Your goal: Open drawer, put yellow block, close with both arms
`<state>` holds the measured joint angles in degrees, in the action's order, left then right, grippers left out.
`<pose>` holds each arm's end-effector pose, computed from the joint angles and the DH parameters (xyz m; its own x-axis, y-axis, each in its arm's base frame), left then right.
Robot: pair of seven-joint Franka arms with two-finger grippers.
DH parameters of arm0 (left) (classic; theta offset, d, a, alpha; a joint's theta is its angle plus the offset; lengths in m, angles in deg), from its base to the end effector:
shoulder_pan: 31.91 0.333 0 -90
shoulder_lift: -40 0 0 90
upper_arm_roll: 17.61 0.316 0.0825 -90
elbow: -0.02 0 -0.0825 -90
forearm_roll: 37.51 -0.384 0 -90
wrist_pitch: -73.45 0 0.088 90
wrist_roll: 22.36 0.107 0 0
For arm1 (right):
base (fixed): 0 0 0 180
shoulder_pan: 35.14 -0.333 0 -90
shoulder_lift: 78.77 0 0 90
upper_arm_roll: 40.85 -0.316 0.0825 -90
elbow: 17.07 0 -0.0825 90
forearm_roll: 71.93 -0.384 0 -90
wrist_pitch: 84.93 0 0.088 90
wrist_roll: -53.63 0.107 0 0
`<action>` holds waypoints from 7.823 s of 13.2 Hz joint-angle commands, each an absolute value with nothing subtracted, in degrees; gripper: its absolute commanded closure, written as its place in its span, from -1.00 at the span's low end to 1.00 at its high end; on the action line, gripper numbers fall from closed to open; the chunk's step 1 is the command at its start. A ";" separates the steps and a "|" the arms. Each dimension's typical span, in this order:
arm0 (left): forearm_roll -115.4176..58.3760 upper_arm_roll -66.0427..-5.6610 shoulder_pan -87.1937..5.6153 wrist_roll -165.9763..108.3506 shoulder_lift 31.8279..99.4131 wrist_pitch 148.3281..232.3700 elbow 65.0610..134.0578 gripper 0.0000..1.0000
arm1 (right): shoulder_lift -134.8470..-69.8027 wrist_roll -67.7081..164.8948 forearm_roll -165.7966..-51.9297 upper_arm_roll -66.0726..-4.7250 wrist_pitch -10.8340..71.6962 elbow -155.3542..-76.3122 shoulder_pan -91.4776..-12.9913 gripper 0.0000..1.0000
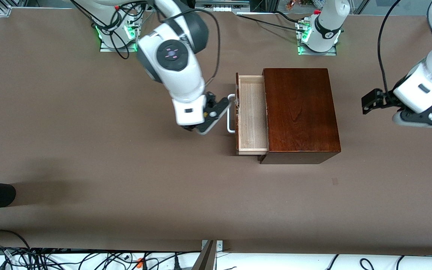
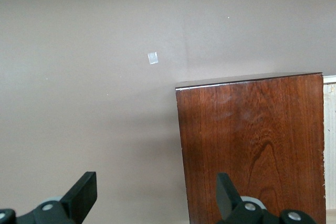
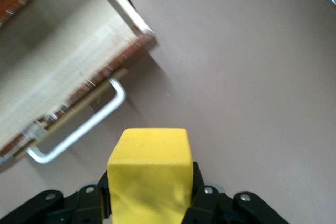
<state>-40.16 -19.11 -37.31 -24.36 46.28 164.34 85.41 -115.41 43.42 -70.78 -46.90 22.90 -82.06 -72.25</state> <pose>0.5858 -0.0651 0.6013 0.9962 -0.0860 -0.0121 -0.0865 -0.9953 -0.0438 0.5606 0.4927 0.4455 0.6088 0.7847 0.1167 0.7915 -0.6107 -0.0229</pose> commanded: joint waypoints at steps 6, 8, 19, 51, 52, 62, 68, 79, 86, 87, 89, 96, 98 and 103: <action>-39.27 -18.93 -38.24 -24.03 38.77 166.97 95.30 -1.00 | -122.19 42.73 -61.56 -45.77 23.27 -73.76 -86.18 0.87; -39.27 -19.02 -38.24 -23.86 38.77 167.05 95.21 -1.00 | -123.06 42.55 -61.12 -45.51 24.58 -73.76 -87.42 0.87; -39.36 -19.20 -38.51 -23.24 38.77 166.88 95.03 -1.00 | -127.64 42.90 -58.04 -45.51 28.71 -73.85 -90.33 0.85; -35.33 -20.43 -43.07 -13.45 43.68 157.39 91.87 -1.00 | -103.22 40.44 -71.12 -40.25 7.11 -74.99 -63.55 -1.00; -34.88 -20.43 -44.12 -8.44 44.65 157.39 91.87 -1.00 | -101.29 40.44 -73.57 -38.49 5.79 -76.21 -61.78 -1.00; -27.76 -23.77 -64.33 9.68 62.04 179.06 88.18 -1.00 | -78.42 42.11 -77.65 -23.97 4.02 -104.77 -60.63 -1.00; -31.25 -23.77 -71.81 23.86 68.99 190.59 88.96 -1.00 | -78.69 52.13 -77.99 -36.25 5.25 -106.63 -47.64 -1.00; -35.67 -23.50 -69.72 30.99 72.52 186.40 90.90 -1.00 | -78.68 55.04 -76.94 -36.10 4.19 -105.85 -46.30 -1.00; -37.78 -23.24 -64.87 31.16 70.50 178.40 90.73 -1.00 | -80.35 54.42 -74.67 -35.40 3.05 -103.12 -46.03 -1.00; -37.78 -23.07 -64.87 31.16 70.50 178.04 90.73 -1.00 | -80.27 54.50 -73.96 -35.40 2.88 -103.12 -46.12 -1.00; -37.86 -22.89 -64.61 31.08 70.50 176.90 90.73 -1.00 | -80.35 54.50 -73.86 -35.40 3.23 -103.03 -46.12 -1.00; -38.48 -22.89 -64.35 30.72 68.92 175.32 90.55 -1.00 | -80.71 54.59 -73.78 -35.40 3.93 -103.12 -46.12 -1.00; -38.48 -22.97 -64.17 30.29 67.34 174.70 90.46 -1.00 | -80.71 54.59 -73.69 -35.49 5.59 -103.12 -46.30 -1.00; -37.42 -23.06 -61.99 19.77 61.36 165.59 83.11 -1.00 | -80.71 54.68 -73.86 -36.01 5.51 -103.21 -46.65 -1.00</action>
<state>-36.81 -22.90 -63.76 24.06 63.34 170.95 87.23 -80.62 54.66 -74.59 -35.57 5.29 -103.85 -46.65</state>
